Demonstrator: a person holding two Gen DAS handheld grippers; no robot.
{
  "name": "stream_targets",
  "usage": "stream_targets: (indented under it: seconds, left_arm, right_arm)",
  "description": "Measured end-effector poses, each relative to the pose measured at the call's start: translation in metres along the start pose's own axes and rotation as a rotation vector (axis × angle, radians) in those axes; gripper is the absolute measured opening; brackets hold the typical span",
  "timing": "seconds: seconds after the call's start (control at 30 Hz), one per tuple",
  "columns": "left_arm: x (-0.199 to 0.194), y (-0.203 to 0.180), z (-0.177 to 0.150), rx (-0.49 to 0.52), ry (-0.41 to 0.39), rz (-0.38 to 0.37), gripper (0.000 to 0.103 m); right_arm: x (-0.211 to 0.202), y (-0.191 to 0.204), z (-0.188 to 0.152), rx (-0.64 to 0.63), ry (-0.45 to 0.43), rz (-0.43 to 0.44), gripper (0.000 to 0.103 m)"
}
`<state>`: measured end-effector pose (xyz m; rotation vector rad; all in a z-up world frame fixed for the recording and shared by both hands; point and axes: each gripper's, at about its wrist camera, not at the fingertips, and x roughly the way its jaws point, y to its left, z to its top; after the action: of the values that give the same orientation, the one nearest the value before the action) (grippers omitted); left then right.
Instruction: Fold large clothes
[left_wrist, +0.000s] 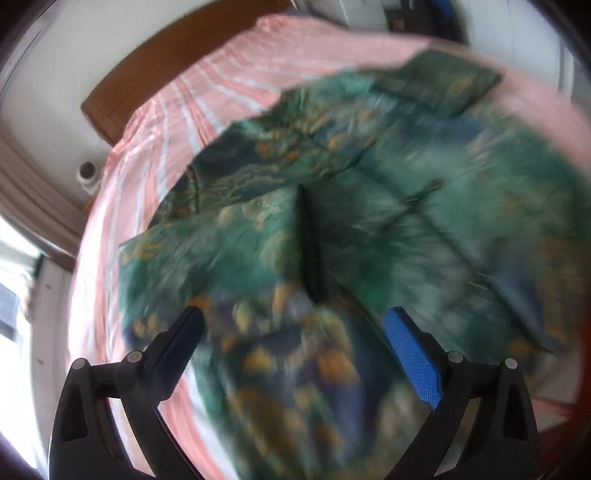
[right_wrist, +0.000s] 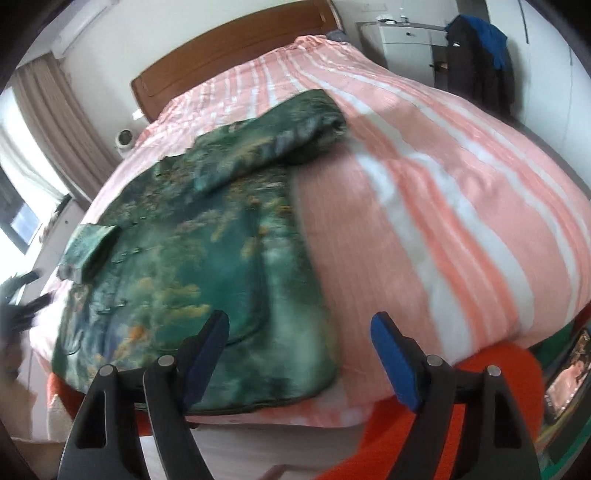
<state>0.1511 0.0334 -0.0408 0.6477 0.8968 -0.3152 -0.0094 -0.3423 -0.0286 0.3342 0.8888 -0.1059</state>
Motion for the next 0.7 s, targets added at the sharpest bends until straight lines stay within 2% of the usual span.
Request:
stream_targets:
  seconds: [0.07, 0.1, 0.13, 0.17, 0.2, 0.23, 0.3, 0.4, 0.47, 0.53, 0.57, 0.6, 0.67, 0.7]
  left_arm:
    - [0.043, 0.005, 0.007, -0.029, 0.071, 0.071, 0.099]
    - [0.062, 0.015, 0.009, -0.093, 0.116, 0.092, 0.092]
    - [0.074, 0.032, 0.006, -0.184, 0.144, 0.074, 0.087]
    - [0.077, 0.043, 0.002, -0.264, 0.141, 0.035, 0.058]
    - [0.071, 0.059, -0.003, -0.353, 0.127, 0.002, 0.017]
    - [0.06, 0.078, -0.012, -0.434, 0.113, -0.013, 0.015]
    - [0.031, 0.113, -0.033, -0.539, 0.054, -0.008, 0.014]
    - [0.0, 0.175, -0.073, -0.692, 0.016, 0.097, 0.014]
    - [-0.015, 0.228, -0.119, -0.841, 0.027, 0.158, 0.015]
    - [-0.019, 0.275, -0.167, -0.981, 0.076, 0.254, 0.019]
    - [-0.019, 0.296, -0.192, -1.045, 0.11, 0.329, 0.033]
    - [-0.018, 0.31, -0.212, -1.096, 0.14, 0.403, 0.051]
    - [-0.02, 0.338, -0.263, -1.213, 0.238, 0.565, 0.064]
    - [-0.021, 0.342, -0.277, -1.249, 0.259, 0.58, 0.064]
  right_arm:
    - [-0.003, 0.015, -0.006, -0.028, -0.009, 0.029, 0.078]
    - [-0.006, 0.021, -0.012, -0.046, -0.01, 0.042, 0.078]
    - [-0.008, 0.025, -0.017, -0.059, -0.008, 0.049, 0.078]
    - [-0.01, 0.03, -0.022, -0.078, -0.005, 0.055, 0.078]
    - [-0.011, 0.034, -0.028, -0.098, -0.002, 0.057, 0.078]
    - [-0.012, 0.038, -0.033, -0.115, -0.001, 0.055, 0.078]
    - [-0.016, 0.041, -0.041, -0.155, -0.011, 0.041, 0.078]
    - [-0.022, 0.041, -0.046, -0.197, -0.04, 0.024, 0.078]
    - [-0.023, 0.042, -0.04, -0.212, -0.057, 0.034, 0.078]
    - [-0.023, 0.048, -0.029, -0.239, -0.076, 0.043, 0.078]
    - [-0.023, 0.052, -0.023, -0.259, -0.085, 0.047, 0.078]
    - [-0.023, 0.056, -0.015, -0.28, -0.091, 0.052, 0.078]
    - [-0.021, 0.064, 0.007, -0.325, -0.107, 0.067, 0.078]
    - [-0.02, 0.066, 0.017, -0.34, -0.111, 0.069, 0.078]
